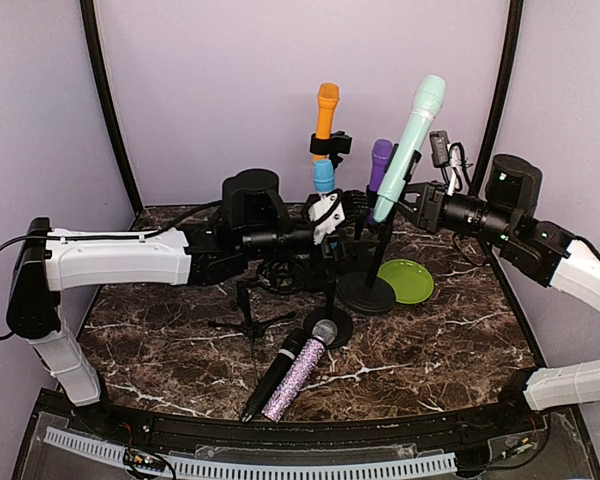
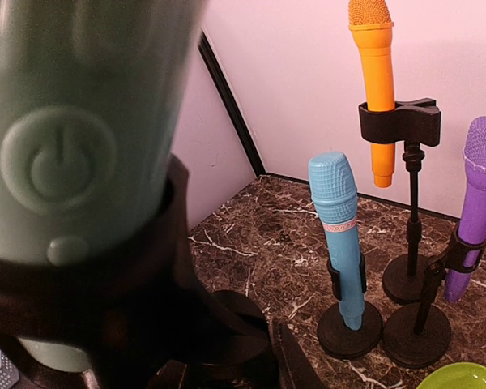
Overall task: Remove the microphone from the stand
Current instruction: Unscrew the knob on the microphone stand.
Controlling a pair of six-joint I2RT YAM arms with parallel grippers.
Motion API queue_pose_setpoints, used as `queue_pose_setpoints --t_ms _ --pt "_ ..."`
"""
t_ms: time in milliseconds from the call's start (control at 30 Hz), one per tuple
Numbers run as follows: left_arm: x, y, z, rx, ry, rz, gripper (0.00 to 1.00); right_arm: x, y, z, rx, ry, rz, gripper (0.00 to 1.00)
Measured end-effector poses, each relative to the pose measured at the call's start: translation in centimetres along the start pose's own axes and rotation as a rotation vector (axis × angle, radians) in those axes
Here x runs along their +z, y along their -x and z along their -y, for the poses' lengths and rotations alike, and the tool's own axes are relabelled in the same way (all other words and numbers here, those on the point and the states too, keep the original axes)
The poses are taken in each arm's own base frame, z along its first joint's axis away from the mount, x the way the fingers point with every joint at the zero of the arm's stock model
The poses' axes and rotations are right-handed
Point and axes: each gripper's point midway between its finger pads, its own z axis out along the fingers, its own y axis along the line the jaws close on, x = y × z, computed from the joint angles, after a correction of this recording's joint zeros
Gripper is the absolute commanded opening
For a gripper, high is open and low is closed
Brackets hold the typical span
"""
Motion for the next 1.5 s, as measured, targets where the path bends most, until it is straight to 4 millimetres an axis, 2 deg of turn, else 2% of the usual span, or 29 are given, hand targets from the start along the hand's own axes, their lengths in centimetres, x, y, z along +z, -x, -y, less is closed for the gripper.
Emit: queue_pose_setpoints --t_ms 167,267,533,967,1167,1500 --pt "0.6 -0.8 0.4 0.0 -0.02 -0.024 0.55 0.0 0.0 0.0 0.0 0.003 -0.001 0.0" --pt "0.8 -0.9 0.2 0.002 -0.016 -0.032 0.45 0.0 -0.1 -0.1 0.0 0.006 -0.003 0.0" --pt "1.0 -0.9 -0.5 0.019 0.01 -0.047 0.28 0.1 0.0 -0.2 -0.001 0.01 -0.002 0.0" --pt "1.1 -1.3 -0.4 -0.017 0.016 -0.06 0.06 0.4 -0.3 0.2 0.0 0.003 -0.01 0.0" --pt "1.1 -1.4 -0.5 -0.1 0.024 -0.063 0.0 0.4 -0.3 0.2 -0.003 0.003 -0.009 0.0" --pt "1.0 -1.1 -0.5 -0.342 -0.009 -0.031 0.0 0.4 -0.2 0.0 -0.006 0.013 -0.007 0.0"
